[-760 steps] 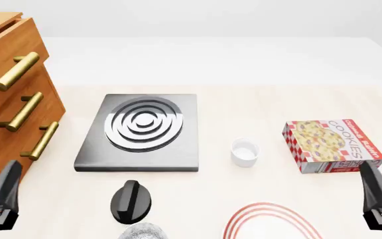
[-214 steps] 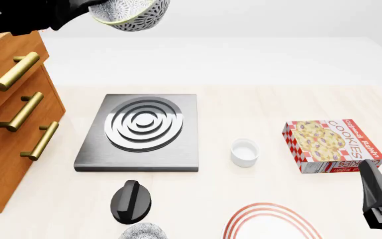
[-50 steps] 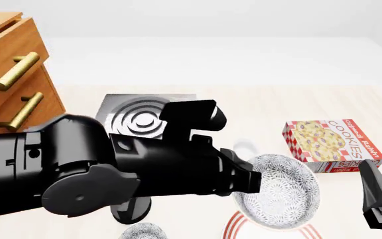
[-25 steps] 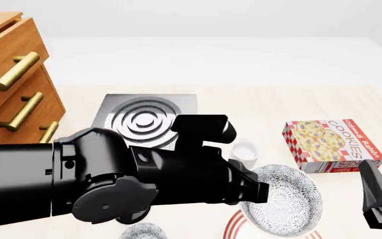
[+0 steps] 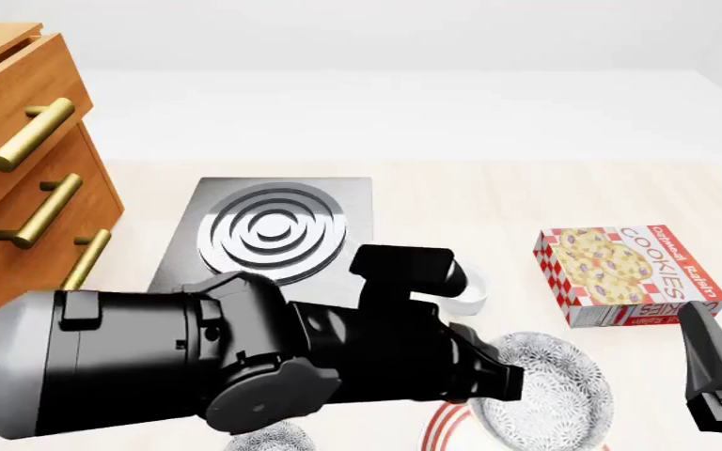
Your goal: Pick the akita bowl on the wooden cabinet and place it on the plate.
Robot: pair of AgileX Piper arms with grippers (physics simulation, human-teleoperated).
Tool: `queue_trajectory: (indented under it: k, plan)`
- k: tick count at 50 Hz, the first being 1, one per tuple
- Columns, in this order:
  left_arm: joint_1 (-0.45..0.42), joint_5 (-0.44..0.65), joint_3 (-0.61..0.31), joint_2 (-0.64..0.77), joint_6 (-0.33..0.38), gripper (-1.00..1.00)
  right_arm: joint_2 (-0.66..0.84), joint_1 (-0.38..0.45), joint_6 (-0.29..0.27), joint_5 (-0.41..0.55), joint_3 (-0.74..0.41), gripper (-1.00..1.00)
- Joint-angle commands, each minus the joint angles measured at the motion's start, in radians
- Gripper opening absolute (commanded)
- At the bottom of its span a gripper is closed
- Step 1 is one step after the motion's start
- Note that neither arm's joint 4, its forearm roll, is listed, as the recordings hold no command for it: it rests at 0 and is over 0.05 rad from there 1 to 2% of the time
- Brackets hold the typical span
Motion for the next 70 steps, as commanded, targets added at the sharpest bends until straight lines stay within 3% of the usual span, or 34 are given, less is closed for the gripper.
queue_trajectory:
  k: [1,38,70]
  plan:
    - [-0.010,-0.035,-0.010,0.044,-0.012,-1.00,0.000,0.000,0.000,0.000,0.000,1.00]
    - [-0.016,-0.112,0.023,0.090,-0.059,-1.00,0.000,0.000,0.000,0.000,0.000,1.00]
    - [0.047,-0.160,0.080,0.081,-0.069,-1.00,0.000,0.000,0.000,0.000,0.000,1.00]
